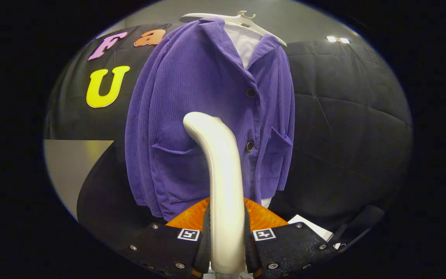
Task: Iron the clothes twice with a garment steamer, once on the left side and once on the right side.
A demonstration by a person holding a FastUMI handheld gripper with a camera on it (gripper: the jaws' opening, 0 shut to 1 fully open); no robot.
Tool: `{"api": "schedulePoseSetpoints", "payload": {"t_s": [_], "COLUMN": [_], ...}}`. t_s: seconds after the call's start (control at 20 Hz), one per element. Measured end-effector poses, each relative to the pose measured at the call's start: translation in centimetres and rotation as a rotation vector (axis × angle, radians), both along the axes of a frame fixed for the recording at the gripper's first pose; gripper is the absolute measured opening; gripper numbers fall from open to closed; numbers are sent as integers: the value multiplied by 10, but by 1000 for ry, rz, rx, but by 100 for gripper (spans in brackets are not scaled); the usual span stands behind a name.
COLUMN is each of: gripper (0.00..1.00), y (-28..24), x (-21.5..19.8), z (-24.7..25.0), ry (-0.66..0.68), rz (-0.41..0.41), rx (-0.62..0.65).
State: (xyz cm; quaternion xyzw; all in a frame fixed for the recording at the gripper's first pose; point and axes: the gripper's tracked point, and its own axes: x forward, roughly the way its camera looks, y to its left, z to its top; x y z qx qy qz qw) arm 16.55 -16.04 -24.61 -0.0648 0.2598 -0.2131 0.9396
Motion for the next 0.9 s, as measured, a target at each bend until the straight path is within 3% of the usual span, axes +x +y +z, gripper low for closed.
{"api": "schedulePoseSetpoints", "payload": {"t_s": [0.6, 0.9], "gripper": [35, 35], "y": [8, 3], "x": [-48, -67], "z": [-86, -91], "ry": [166, 216], "rz": [-79, -86], "rx": [32, 88]}}
